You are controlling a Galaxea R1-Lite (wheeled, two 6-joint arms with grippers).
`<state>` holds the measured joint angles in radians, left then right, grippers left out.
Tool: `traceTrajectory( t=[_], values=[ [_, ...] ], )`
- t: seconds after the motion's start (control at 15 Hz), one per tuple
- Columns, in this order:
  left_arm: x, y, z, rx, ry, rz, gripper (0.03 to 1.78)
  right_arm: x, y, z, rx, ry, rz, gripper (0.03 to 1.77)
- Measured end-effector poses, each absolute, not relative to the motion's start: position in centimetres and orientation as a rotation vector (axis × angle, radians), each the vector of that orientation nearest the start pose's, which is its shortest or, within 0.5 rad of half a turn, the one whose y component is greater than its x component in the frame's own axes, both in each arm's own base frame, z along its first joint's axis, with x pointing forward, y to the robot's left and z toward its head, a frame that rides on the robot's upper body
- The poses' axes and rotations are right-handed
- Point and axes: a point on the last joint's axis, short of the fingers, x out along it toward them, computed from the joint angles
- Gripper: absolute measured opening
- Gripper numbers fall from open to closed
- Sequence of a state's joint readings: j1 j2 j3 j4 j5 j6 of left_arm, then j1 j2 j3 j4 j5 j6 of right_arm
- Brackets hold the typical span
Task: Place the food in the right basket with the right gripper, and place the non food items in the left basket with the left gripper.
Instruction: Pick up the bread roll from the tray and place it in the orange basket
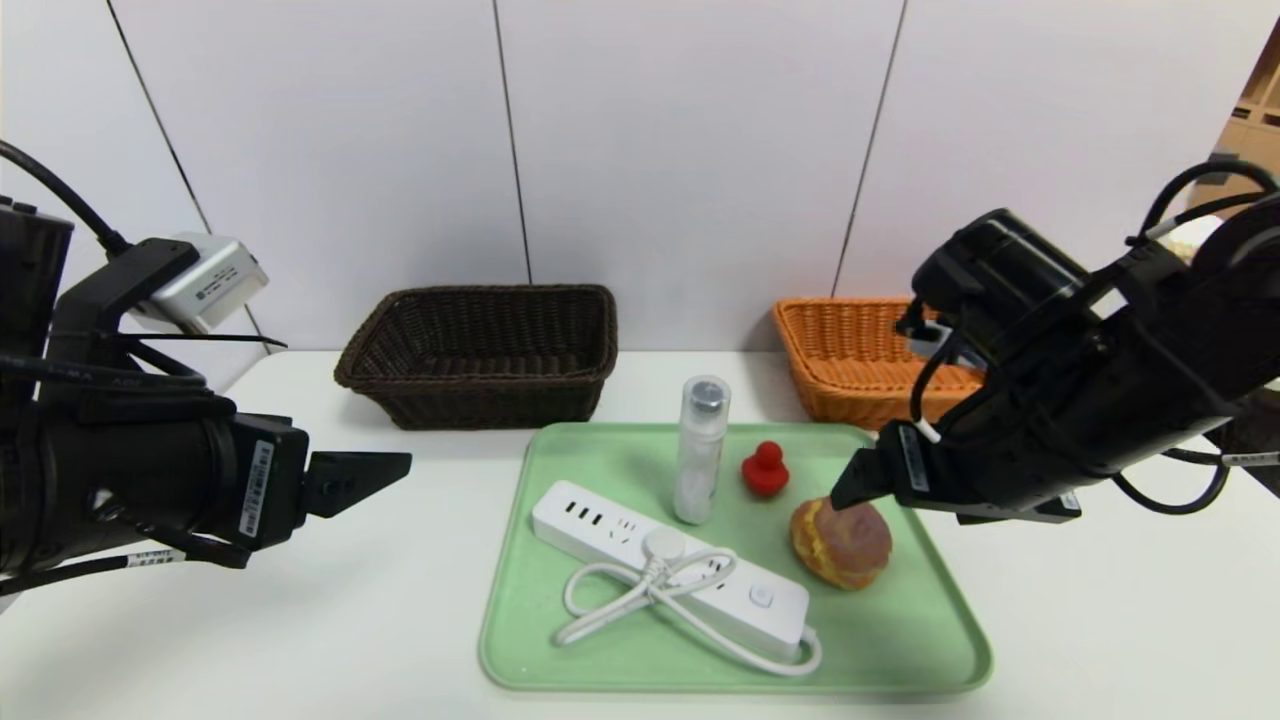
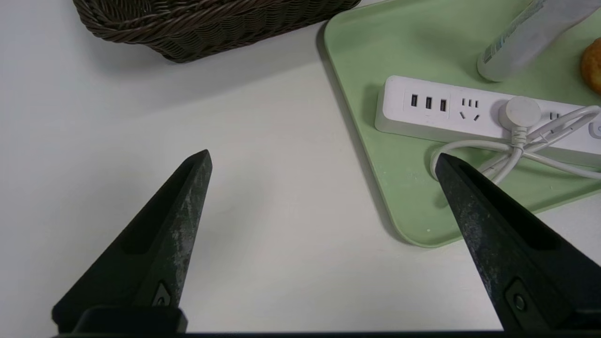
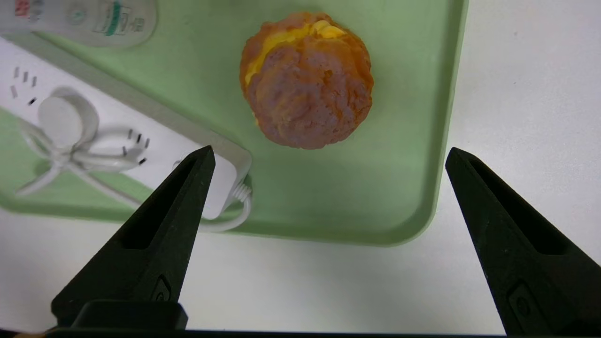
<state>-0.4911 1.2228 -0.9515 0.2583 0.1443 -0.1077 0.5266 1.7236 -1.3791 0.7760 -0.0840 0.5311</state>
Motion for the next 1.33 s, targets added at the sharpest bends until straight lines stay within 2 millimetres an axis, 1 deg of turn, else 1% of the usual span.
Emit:
traceTrajectory(
  t=[0.13, 0.53, 0.87, 1.2, 1.27, 1.33],
  values=[
    [15.5, -8.0, 25.6, 0.062, 0.522, -0.313, 1.69, 25.0, 14.5, 20.7, 0.125, 1.15, 0.085, 1.7],
    [15.4, -8.0, 25.6, 0.061, 0.523, -0.316, 1.69, 26.0, 15.8, 18.8, 0.094, 1.193, 0.086, 1.7],
    [15.4, -8.0, 25.5, 0.06, 0.525, -0.319, 1.69, 26.9, 16.4, 17.5, 0.087, 1.204, 0.082, 1.7],
    [15.4, -8.1, 25.2, 0.063, 0.531, -0.323, 1.69, 27.5, 16.6, 16.5, 0.076, 1.23, 0.067, 1.7],
    [15.4, -8.1, 25.2, 0.063, 0.532, -0.323, 1.69, 27.5, 16.7, 16.4, 0.073, 1.231, 0.065, 1.65],
    [15.4, -8.1, 25.2, 0.062, 0.533, -0.323, 1.69, 27.6, 16.7, 16.3, 0.07, 1.233, 0.063, 1.45]
  ],
)
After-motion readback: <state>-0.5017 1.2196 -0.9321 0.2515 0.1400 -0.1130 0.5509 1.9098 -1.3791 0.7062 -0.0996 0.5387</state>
